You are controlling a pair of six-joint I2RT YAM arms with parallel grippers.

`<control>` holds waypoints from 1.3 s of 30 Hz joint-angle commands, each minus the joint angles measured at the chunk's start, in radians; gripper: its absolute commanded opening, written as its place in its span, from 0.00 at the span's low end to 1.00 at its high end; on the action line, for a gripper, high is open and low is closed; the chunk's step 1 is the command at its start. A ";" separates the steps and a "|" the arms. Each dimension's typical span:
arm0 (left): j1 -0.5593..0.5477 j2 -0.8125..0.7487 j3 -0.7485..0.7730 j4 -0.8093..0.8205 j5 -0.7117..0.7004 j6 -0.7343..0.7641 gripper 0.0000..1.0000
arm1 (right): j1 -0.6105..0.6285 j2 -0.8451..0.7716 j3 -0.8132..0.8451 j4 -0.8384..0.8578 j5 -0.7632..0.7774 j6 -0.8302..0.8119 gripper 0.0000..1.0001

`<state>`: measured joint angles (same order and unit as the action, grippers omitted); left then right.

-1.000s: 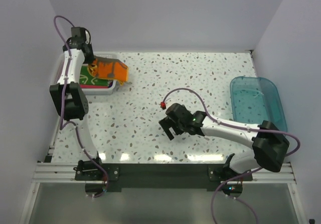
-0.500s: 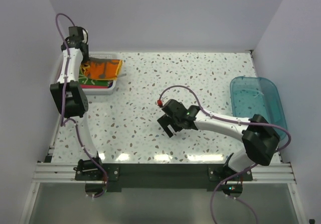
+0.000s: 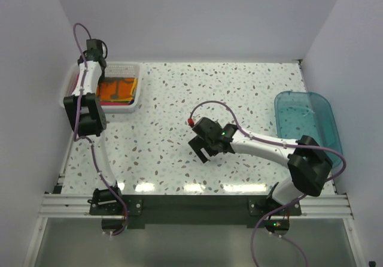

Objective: Fold and stack the towels
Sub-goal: Neatly place the folded towel into the bin

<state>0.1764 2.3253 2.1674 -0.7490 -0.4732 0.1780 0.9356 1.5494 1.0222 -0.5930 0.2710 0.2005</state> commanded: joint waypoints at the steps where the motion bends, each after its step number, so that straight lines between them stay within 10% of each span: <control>1: 0.012 0.016 -0.014 0.074 -0.136 0.005 0.63 | -0.003 -0.009 0.032 -0.030 0.022 0.004 0.99; 8: 0.025 -0.030 0.002 0.085 -0.275 -0.076 0.96 | -0.009 -0.035 0.045 -0.053 0.089 0.039 0.99; 13: 0.018 -0.203 -0.056 0.054 -0.054 -0.253 1.00 | -0.060 -0.087 0.058 -0.090 0.206 0.117 0.99; 25: -0.071 -1.099 -0.953 0.490 0.642 -0.515 1.00 | -0.333 -0.409 0.098 -0.211 0.378 0.246 0.99; 39: -0.136 -1.914 -1.241 0.056 0.247 -0.606 1.00 | -0.347 -1.029 -0.091 -0.191 0.447 0.208 0.99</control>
<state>0.0753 0.4358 0.9371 -0.5495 -0.0784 -0.3874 0.5888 0.5949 0.9913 -0.8139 0.6956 0.4442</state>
